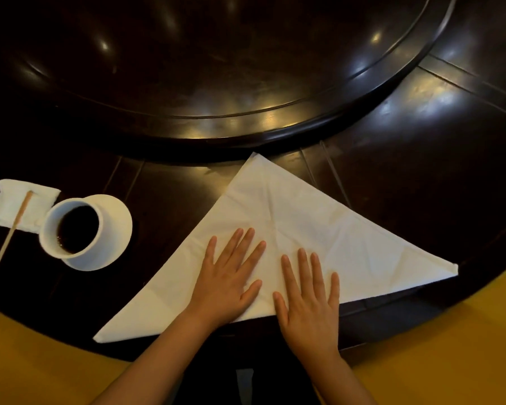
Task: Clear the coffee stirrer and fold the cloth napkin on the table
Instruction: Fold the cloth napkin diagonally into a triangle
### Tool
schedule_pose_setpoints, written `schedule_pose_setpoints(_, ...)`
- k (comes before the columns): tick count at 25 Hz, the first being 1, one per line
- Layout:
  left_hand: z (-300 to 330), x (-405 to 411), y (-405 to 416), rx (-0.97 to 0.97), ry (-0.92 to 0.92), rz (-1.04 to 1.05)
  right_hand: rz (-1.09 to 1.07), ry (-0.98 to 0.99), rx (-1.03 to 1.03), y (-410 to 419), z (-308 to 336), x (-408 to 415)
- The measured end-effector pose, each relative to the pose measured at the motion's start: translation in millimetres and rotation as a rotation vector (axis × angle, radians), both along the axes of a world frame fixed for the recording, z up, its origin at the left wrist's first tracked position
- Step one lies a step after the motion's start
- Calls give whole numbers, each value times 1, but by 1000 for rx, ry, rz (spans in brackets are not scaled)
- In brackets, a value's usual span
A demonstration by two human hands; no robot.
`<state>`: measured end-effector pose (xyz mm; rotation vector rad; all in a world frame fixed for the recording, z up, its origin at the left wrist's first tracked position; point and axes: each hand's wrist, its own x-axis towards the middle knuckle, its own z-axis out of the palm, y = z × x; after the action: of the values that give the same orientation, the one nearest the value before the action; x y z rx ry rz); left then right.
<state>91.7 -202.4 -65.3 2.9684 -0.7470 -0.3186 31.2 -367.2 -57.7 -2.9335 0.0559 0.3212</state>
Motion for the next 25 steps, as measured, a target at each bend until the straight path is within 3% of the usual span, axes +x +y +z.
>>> schedule_pose_setpoints(4,0,-3,-2,-1,-19,32,12,-23,-11,1,1,0)
schedule_pose_setpoints(10,-2,-19,-23,4,-28,292,86,-57,6,4,-1,12)
schedule_pose_setpoints(14,-6,-19,-22,19,-24,289,195,-35,18,-8,-6,19)
schedule_pose_setpoints(18,-6,-17,-20,26,-7,272,225,-35,-19,-54,-11,29)
schedule_pose_setpoints(25,-2,-16,-21,50,23,261,20,-18,-139,-171,-12,44)
